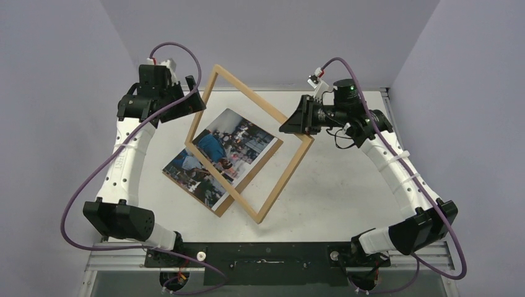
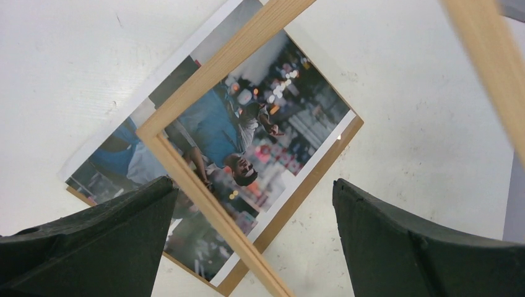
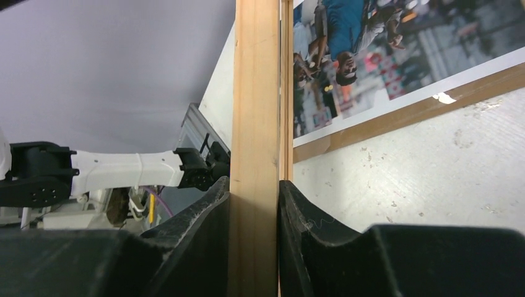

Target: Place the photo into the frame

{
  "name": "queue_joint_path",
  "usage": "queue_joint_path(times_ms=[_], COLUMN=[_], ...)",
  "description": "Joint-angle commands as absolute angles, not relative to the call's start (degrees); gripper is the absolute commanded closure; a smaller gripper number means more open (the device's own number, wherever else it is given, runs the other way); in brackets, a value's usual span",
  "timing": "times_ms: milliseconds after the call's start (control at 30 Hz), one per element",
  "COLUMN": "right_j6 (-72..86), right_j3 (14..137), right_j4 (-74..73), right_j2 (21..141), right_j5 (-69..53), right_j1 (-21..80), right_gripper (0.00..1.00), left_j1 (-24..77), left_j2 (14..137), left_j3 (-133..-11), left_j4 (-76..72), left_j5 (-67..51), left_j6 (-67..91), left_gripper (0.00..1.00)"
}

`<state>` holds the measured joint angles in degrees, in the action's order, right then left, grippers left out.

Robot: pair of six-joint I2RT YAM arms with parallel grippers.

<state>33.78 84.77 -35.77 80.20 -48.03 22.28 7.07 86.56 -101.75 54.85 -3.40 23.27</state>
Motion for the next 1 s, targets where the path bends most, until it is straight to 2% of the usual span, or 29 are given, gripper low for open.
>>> queue_joint_path(times_ms=[0, 200, 500, 967], right_j6=[31.3, 27.2, 22.7, 11.8], right_j3=[90.4, 94.7, 98.3, 101.8], right_j4=[-39.9, -47.0, -52.9, -57.5], right_j2=[76.8, 75.6, 69.7, 68.7], right_j5=[-42.4, -28.7, -10.7, 16.2], right_j1=[21.3, 19.4, 16.9, 16.5], right_gripper=[1.0, 1.0, 1.0, 1.0], left_j1=[6.5, 6.5, 6.4, 6.4], left_j2=[82.8, 79.6, 79.0, 92.8], left_j3=[-96.0, -87.7, -71.1, -66.9], left_j4=[53.5, 53.5, 44.5, 34.5], left_j5=[-7.8, -8.4, -10.4, -17.5], left_j6=[23.7, 24.4, 24.7, 25.9], left_gripper=[0.03, 0.03, 0.03, 0.07])
